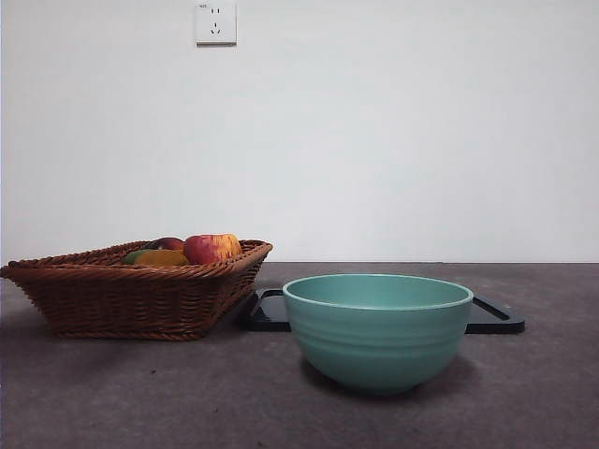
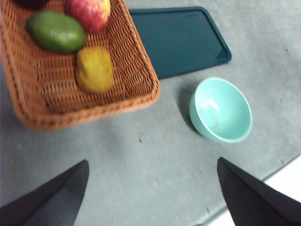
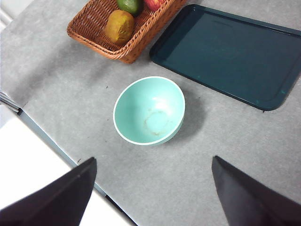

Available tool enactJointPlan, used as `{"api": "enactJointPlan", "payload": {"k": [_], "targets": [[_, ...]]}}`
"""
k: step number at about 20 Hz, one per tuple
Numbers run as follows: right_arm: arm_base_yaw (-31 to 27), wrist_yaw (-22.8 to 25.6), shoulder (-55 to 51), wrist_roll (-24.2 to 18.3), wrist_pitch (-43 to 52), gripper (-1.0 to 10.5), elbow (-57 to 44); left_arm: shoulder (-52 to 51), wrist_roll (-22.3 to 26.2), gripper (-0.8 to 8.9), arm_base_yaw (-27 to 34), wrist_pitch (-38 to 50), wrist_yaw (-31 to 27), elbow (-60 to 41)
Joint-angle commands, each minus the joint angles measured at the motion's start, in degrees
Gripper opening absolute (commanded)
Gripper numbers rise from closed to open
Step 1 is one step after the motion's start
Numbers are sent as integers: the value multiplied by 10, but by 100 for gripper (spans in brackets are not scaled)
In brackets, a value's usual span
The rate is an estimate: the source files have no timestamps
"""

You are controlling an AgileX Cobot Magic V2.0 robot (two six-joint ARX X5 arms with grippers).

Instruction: Pick up the wifruite, put it on the bowl, pick up the plate, put it on desk

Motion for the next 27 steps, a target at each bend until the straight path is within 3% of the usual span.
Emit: {"api": "enactJointPlan", "payload": {"k": [1,7,16,27], "targets": [[2,-1,3,3,5,392,11,43,-18,437,-21,38,-16,27],[3,-1,3,8,5,392,11,176,-33,437,-85,125,-122,57],[2,-1,3,9,5,392,11,365,-42,436,-144,252,-231,61],[2,-1,3,10,7,392,11,500,-42,436,-147,337,-260,61]]}}
